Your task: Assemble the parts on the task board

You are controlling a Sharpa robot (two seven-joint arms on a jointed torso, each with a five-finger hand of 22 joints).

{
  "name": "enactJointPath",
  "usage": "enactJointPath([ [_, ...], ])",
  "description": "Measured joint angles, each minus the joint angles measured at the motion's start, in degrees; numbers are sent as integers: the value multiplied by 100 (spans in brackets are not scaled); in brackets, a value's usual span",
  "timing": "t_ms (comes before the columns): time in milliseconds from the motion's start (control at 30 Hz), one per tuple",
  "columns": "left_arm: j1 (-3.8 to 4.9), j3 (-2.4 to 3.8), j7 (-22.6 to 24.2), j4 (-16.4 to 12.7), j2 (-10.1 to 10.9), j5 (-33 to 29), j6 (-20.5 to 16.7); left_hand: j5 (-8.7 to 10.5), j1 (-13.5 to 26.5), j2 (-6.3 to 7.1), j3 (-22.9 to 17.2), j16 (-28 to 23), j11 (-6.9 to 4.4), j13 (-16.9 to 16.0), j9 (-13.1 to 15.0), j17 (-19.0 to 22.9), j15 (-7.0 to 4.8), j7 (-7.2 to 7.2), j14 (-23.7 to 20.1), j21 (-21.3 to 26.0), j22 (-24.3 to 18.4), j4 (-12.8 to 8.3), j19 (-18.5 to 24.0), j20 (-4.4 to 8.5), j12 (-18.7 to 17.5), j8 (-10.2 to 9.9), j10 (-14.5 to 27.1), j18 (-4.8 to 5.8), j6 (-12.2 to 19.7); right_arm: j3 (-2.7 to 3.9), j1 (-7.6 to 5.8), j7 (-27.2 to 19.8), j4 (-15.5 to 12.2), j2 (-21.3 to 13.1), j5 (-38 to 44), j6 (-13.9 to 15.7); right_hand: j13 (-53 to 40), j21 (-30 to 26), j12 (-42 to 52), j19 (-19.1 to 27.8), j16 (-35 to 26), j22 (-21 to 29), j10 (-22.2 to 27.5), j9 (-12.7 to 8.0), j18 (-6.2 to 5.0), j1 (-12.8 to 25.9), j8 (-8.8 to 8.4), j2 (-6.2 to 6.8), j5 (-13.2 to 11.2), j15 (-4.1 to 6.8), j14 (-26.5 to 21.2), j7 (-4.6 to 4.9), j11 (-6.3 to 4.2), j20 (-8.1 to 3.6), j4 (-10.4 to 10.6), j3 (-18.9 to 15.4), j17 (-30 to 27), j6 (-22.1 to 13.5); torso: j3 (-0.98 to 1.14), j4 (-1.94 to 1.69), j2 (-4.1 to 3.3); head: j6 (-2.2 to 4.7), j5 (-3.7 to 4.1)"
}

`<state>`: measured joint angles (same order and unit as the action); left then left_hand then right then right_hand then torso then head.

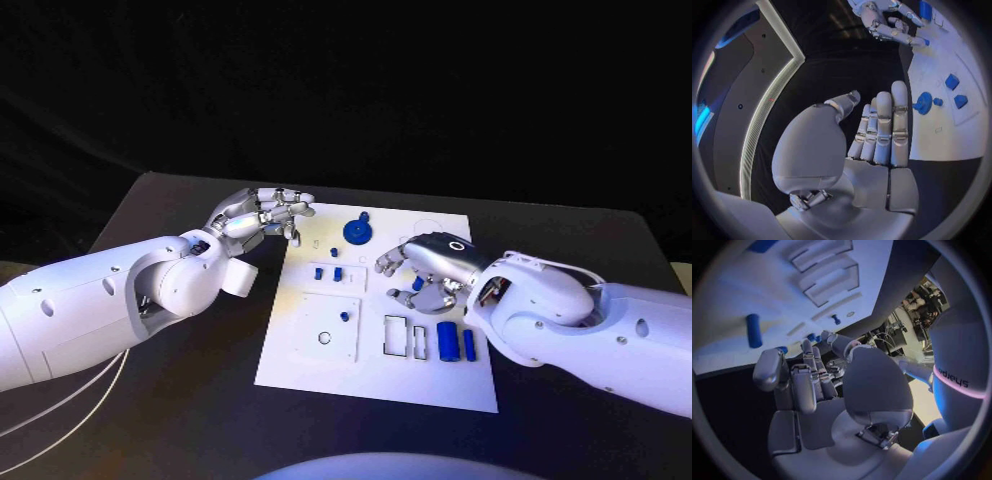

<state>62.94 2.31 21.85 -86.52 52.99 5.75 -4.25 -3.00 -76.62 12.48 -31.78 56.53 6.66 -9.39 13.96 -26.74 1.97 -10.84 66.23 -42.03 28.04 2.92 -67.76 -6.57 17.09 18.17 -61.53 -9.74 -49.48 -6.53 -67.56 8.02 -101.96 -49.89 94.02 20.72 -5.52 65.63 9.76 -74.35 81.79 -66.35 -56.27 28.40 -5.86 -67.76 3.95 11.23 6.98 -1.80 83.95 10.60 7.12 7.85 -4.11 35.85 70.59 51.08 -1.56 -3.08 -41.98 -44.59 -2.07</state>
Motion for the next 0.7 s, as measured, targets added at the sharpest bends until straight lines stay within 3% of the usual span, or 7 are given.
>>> enactJointPath([
  [233,0,0,-3,2,1,1,5,0,0,0,0,0,0,0,0,0,0,0,0,0,0,0,0,0,0,0,0,0,0,15,-293,12,14,-383,-442,-252,77,-494,46,177,-228,424,374,-69,-39,-72,0,71,0,-25,8,-85,9,5,63,-421,-464,-205,3,3,0,55,87],
  [267,0,0,-4,2,0,1,6,0,0,0,0,0,0,0,0,0,0,0,0,0,-1,0,0,0,0,0,0,0,0,18,-314,17,30,-413,-465,-312,92,-598,63,239,-262,510,482,-89,-102,-72,0,71,0,-25,8,-135,22,11,98,-577,-503,-279,4,3,0,60,96],
  [300,0,0,-4,3,-2,1,6,0,0,0,0,0,0,0,0,0,0,0,0,0,0,0,0,0,0,0,0,0,0,20,-331,26,51,-436,-484,-384,106,-744,114,298,-304,628,598,-115,-168,-72,0,71,-22,-25,8,-164,41,22,155,-818,-576,-387,7,3,0,67,105],
  [367,0,0,-4,3,-5,1,9,0,0,0,0,0,0,0,0,0,0,0,0,0,-1,0,0,0,0,0,0,-1,0,21,-352,54,102,-465,-513,-555,114,-979,245,349,-395,814,795,-150,-168,-202,0,-1,-22,-67,-34,-188,60,58,262,-1308,-761,-500,7,3,-2,73,117],
  [433,0,0,-4,5,-5,1,12,0,0,0,0,0,0,0,0,-7,0,0,0,0,-1,0,0,0,0,0,0,0,0,21,-362,83,146,-476,-526,-709,114,-1097,343,364,-424,904,891,-172,-168,-312,0,-73,-22,-66,-33,-221,65,60,318,-1589,-864,-547,10,3,-5,80,125],
  [533,0,-1,-5,6,-6,1,16,0,0,0,0,0,0,0,1,-9,0,0,0,0,-1,0,0,0,0,0,0,0,0,18,-368,128,212,-479,-538,-939,115,-1150,455,368,-424,946,950,-194,-168,-428,0,-134,-22,-66,-33,-242,67,56,363,-1828,-907,-606,11,2,-10,86,136],
  [700,0,-1,-5,10,-8,2,22,0,0,0,0,0,0,0,1,-9,0,0,0,0,4,0,0,0,0,0,0,-1,0,2,-365,181,295,-430,-557,-1189,108,-1275,580,368,-505,1036,950,-214,-168,-495,0,-201,-45,-66,-33,-196,67,56,419,-1988,-1038,-652,10,-3,-12,87,142],
])
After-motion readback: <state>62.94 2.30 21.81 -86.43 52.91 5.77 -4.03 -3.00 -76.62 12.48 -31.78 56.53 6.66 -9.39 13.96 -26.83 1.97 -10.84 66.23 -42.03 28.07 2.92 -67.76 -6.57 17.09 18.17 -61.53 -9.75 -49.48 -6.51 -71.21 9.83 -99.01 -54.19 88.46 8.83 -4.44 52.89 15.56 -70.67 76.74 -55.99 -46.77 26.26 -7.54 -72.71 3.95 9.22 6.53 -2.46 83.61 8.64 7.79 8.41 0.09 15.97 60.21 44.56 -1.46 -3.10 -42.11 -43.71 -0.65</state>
